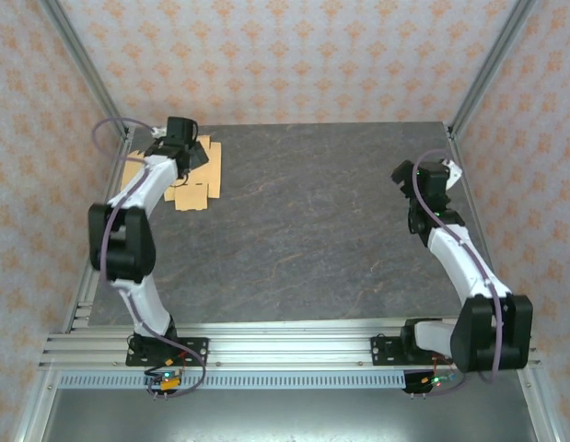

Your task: Fold the paper box

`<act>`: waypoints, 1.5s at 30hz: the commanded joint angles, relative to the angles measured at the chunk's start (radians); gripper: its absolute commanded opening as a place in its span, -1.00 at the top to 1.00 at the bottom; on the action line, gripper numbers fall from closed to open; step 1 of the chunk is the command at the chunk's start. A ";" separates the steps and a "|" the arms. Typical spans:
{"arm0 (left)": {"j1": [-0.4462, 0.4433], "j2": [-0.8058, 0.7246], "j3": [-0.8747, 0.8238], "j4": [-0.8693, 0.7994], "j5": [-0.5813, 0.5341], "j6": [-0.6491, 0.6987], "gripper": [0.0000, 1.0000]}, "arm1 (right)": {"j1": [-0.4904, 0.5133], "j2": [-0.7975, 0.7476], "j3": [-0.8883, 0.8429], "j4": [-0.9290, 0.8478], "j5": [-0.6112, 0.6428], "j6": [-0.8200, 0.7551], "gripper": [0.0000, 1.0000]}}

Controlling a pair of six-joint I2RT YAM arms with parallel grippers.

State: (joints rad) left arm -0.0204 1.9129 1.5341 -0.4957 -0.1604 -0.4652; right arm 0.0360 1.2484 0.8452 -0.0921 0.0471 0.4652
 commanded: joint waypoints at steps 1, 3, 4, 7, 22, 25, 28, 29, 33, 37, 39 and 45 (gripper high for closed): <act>0.000 0.161 0.127 -0.139 0.072 0.046 -1.00 | 0.039 0.036 0.023 -0.092 -0.116 0.018 -0.96; -0.002 0.229 0.167 -0.124 0.155 0.058 -1.00 | 0.068 0.048 0.036 -0.116 -0.117 -0.004 -0.95; -0.005 0.247 0.161 -0.101 0.189 0.058 -1.00 | 0.076 0.052 0.037 -0.119 -0.118 -0.008 -0.95; -0.026 0.284 0.143 -0.088 0.241 0.075 -1.00 | 0.079 0.058 0.034 -0.133 -0.122 0.007 -0.95; -0.341 0.210 -0.124 0.073 0.555 0.069 -1.00 | 0.079 0.074 0.110 -0.196 -0.178 0.072 -0.95; -0.435 0.221 -0.126 0.089 0.587 0.087 -1.00 | 0.079 0.093 0.143 -0.234 -0.174 0.085 -0.96; -0.522 0.223 -0.129 0.097 0.599 0.079 -1.00 | 0.079 0.108 0.169 -0.267 -0.179 0.085 -0.95; -0.544 0.215 -0.138 0.109 0.610 0.081 -1.00 | 0.079 0.117 0.178 -0.277 -0.179 0.082 -0.95; -0.607 0.146 -0.166 0.132 0.657 0.087 -1.00 | 0.079 0.183 0.228 -0.316 -0.204 0.068 -0.96; -0.597 -0.011 -0.197 0.112 0.649 0.111 -1.00 | 0.082 0.268 0.274 -0.297 -0.378 0.038 -0.84; -0.573 -0.112 -0.217 0.111 0.645 0.109 -1.00 | 0.094 0.317 0.307 -0.307 -0.455 0.020 -0.72; -0.407 -0.339 -0.356 0.147 0.615 0.031 -1.00 | 0.259 0.487 0.490 -0.461 -0.500 -0.160 -0.48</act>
State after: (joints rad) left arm -0.5022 1.6325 1.2427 -0.3424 0.4679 -0.3893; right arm 0.2142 1.6939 1.2564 -0.4515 -0.4004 0.4149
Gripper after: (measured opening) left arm 0.998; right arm 0.745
